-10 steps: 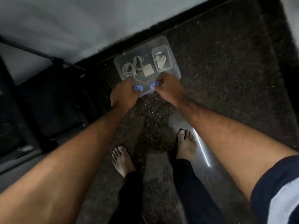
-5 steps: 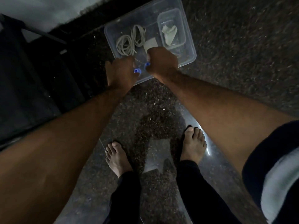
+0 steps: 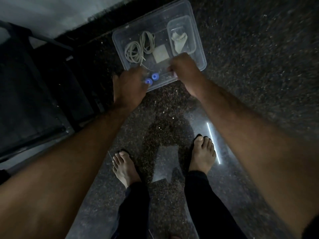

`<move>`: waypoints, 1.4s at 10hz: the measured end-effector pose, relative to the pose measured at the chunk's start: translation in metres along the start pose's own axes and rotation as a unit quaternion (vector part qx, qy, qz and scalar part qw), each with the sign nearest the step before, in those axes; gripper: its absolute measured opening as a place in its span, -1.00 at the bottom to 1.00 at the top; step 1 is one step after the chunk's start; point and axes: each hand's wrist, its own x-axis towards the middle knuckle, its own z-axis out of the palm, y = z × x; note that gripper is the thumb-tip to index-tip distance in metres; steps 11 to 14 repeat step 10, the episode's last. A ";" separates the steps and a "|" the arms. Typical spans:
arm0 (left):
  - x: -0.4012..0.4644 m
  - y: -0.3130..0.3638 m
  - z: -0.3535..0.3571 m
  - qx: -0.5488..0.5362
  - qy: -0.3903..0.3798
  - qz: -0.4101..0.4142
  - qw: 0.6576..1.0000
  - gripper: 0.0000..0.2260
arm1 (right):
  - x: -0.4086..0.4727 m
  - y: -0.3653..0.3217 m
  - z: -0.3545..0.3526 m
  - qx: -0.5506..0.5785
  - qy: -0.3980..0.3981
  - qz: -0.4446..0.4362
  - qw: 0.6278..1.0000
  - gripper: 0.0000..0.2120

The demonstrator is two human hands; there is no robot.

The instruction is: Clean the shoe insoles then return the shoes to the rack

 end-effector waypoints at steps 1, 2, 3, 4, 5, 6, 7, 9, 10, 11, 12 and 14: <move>-0.009 0.000 0.000 0.004 -0.002 0.011 1.000 -0.75 | -0.012 0.009 0.004 0.076 0.085 0.039 0.993 -0.83; -0.009 0.002 0.002 0.010 -0.002 0.012 1.000 -0.74 | -0.014 0.009 0.011 0.141 0.096 0.032 0.985 -0.88; -0.003 0.003 0.006 0.019 -0.005 0.013 1.000 -0.69 | -0.005 0.004 0.018 0.163 0.131 -0.021 0.978 -0.87; 0.003 0.005 0.012 0.036 -0.020 0.022 0.999 -0.64 | 0.004 -0.005 0.025 0.063 0.124 -0.027 0.990 -0.89; 0.007 0.006 0.016 0.040 -0.032 0.029 0.998 -0.62 | 0.008 -0.004 0.038 -0.016 0.129 0.004 0.992 -0.84; 0.008 0.007 0.019 0.036 -0.030 0.037 0.998 -0.64 | 0.005 -0.002 0.046 -0.047 0.128 0.010 0.991 -0.87; 0.007 0.006 0.022 0.035 -0.034 0.037 0.998 -0.66 | 0.008 0.005 0.052 -0.072 0.153 0.025 0.985 -0.88; 0.006 0.007 0.024 0.033 -0.047 0.051 0.997 -0.62 | 0.011 0.005 0.056 -0.143 0.140 0.030 0.979 -0.78; 0.007 0.008 0.022 0.027 -0.051 0.053 0.997 -0.62 | 0.001 0.007 0.050 -0.101 0.140 0.038 0.984 -0.80; 0.007 0.008 0.022 0.027 -0.051 0.053 0.997 -0.62 | 0.001 0.007 0.050 -0.101 0.140 0.038 0.984 -0.80; 0.007 0.008 0.022 0.027 -0.051 0.053 0.997 -0.62 | 0.001 0.007 0.050 -0.101 0.140 0.038 0.984 -0.80; 0.007 0.008 0.022 0.027 -0.051 0.053 0.997 -0.62 | 0.001 0.007 0.050 -0.101 0.140 0.038 0.984 -0.80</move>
